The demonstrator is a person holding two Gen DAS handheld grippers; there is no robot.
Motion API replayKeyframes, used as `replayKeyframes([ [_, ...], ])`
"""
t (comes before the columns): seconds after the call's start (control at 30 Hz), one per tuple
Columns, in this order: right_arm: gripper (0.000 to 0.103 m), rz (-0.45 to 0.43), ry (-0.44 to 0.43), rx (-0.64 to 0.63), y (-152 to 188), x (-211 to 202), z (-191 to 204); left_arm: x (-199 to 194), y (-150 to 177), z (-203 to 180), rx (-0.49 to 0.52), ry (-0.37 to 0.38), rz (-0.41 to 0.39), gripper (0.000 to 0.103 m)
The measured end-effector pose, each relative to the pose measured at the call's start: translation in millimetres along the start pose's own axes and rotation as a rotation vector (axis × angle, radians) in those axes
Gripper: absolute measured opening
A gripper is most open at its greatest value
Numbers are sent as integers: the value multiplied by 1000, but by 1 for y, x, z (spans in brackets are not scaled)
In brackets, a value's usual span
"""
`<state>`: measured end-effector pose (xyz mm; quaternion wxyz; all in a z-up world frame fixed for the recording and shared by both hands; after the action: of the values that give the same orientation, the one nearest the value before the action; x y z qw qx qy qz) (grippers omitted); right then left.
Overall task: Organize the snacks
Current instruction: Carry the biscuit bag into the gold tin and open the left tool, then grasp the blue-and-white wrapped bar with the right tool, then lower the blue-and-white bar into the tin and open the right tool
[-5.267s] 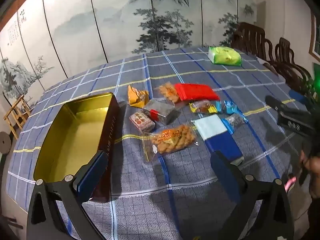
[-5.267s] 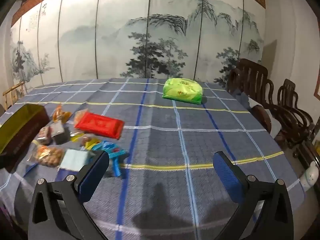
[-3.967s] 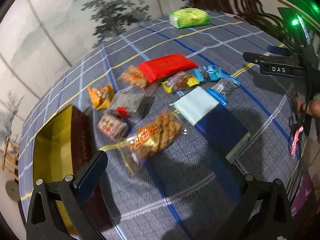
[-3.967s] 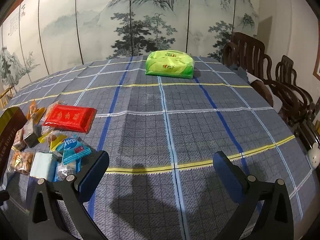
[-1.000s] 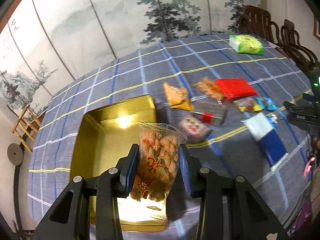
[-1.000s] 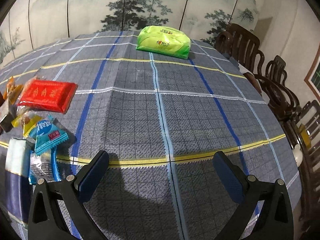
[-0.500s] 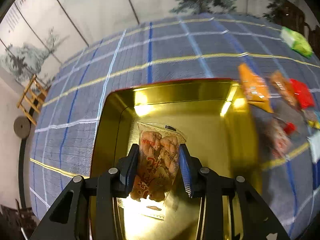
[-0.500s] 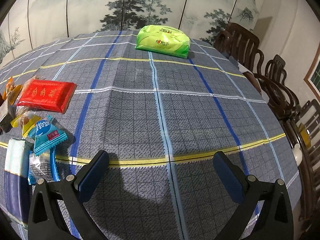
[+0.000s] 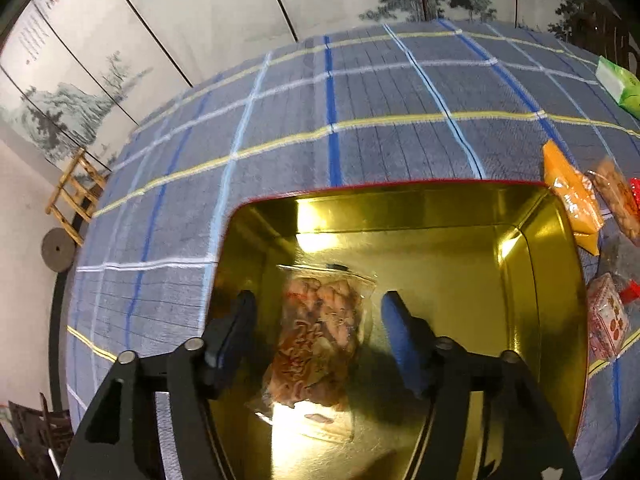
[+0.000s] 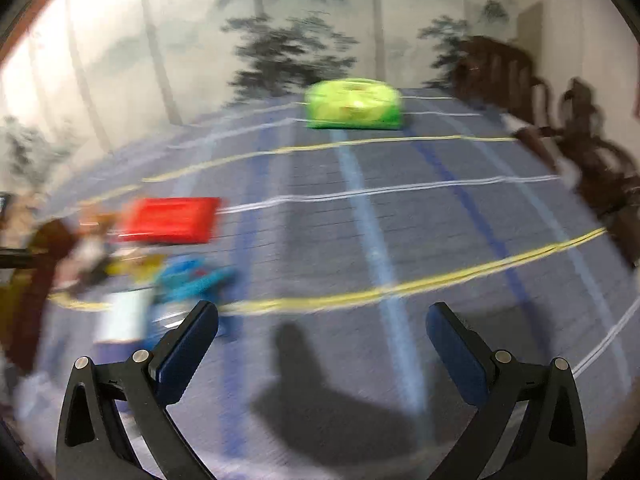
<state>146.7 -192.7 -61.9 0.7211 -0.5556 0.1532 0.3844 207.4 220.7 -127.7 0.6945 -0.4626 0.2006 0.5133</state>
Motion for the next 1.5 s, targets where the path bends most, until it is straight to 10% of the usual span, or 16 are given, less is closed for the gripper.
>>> replayKeyframes([
  [0.17, 103, 116, -219, -83, 17, 1, 80, -31, 1, 20, -102, 43, -71, 73],
  [0.33, 89, 223, -260, -68, 35, 29, 107, -78, 25, 44, -222, 110, -126, 80],
  [0.77, 82, 333, -98, -101, 39, 80, 110, -142, 118, 46, -203, 168, -178, 92],
  [0.97, 51, 350, -54, -205, 39, 77, 113, -147, 154, 41, -226, 221, -149, 92],
  [1.5, 51, 263, -481, -19, -23, 54, 226, -151, 199, 63, -394, 251, -88, 97],
])
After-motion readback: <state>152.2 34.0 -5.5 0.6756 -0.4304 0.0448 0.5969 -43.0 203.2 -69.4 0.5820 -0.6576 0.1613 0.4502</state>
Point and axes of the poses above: each gripper's, at about its wrist camera, not at the fingertips, and x roughly the way its jaws point, z to its left, y to its underside, the point moved 8 cm from there along x, roughly the way its jaws point, and after that the axes turned 14 degrees about -y, right-handed, at the moved point
